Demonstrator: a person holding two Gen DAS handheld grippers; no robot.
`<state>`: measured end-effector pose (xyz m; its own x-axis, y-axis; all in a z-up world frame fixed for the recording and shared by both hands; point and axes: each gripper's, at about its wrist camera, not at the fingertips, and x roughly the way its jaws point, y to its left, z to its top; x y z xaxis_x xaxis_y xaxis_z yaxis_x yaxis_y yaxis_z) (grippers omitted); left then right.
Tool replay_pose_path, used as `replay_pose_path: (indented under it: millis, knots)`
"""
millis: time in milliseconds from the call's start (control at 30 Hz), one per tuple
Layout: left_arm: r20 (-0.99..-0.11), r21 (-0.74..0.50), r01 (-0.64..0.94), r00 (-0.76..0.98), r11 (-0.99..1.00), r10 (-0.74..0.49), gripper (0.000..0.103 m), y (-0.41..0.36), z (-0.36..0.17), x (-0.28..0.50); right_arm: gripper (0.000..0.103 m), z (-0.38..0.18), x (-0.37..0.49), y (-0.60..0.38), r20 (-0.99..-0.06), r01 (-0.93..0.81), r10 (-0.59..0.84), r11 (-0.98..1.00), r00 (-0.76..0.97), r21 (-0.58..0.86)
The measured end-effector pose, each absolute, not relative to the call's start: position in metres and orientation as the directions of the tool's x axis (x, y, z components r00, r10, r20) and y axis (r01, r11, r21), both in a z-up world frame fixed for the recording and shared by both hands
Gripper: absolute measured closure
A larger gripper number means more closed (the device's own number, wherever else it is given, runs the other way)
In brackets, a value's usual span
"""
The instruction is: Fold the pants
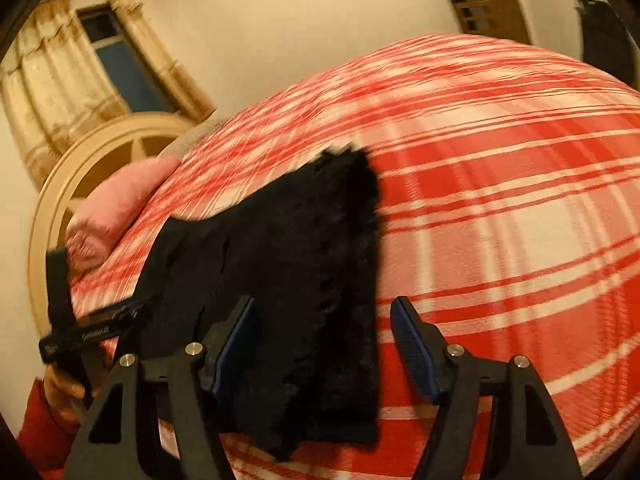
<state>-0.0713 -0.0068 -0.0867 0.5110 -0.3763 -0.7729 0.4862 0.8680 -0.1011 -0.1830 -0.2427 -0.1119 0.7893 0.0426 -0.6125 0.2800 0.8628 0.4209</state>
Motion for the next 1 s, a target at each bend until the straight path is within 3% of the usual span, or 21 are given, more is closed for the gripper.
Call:
replay_pose_path:
  millis: [167, 300, 367, 533, 600, 700, 833, 1000]
  knots:
    - [-0.770, -0.118, 0.487, 0.506, 0.865, -0.390, 0.000, -0.005, -0.087, -0.071, 0.033, -0.120, -0.187, -0.257, -0.593, 0.287, 0.095, 0.807, 0.800, 0.517]
    - [-0.770, -0.124, 0.484, 0.503, 0.866, -0.391, 0.001, -0.005, -0.087, -0.072, 0.032, -0.119, -0.179, -0.235, -0.600, 0.231, 0.135, 0.839, 0.789, 0.492]
    - [-0.769, -0.123, 0.481, 0.507, 0.868, -0.390, 0.005, -0.005, -0.086, -0.072, 0.036, -0.116, -0.174, -0.219, -0.637, 0.241, 0.080, 0.883, 0.767, 0.402]
    - [-0.761, -0.142, 0.497, 0.499, 0.856, -0.416, 0.026, -0.006, -0.082, -0.074, 0.048, -0.119, -0.175, -0.225, -0.633, 0.231, 0.111, 0.871, 0.766, 0.433]
    - [-0.758, -0.153, 0.507, 0.491, 0.849, -0.430, 0.035, -0.009, -0.081, -0.075, 0.053, -0.118, -0.174, -0.220, -0.646, 0.232, 0.088, 0.890, 0.758, 0.393]
    - [-0.762, -0.160, 0.495, 0.488, 0.854, -0.425, 0.040, -0.009, -0.080, -0.075, 0.058, -0.114, -0.171, -0.206, -0.665, 0.223, 0.032, 0.929, 0.746, 0.294]
    - [-0.756, -0.182, 0.475, 0.492, 0.861, -0.431, 0.069, -0.008, -0.073, -0.075, 0.065, -0.106, -0.170, -0.192, -0.666, 0.220, -0.045, 0.958, 0.744, 0.182]
    - [-0.754, -0.148, 0.466, 0.517, 0.872, -0.405, 0.079, -0.011, -0.069, -0.077, 0.067, -0.095, -0.169, -0.183, -0.653, 0.207, -0.089, 0.973, 0.752, 0.106]
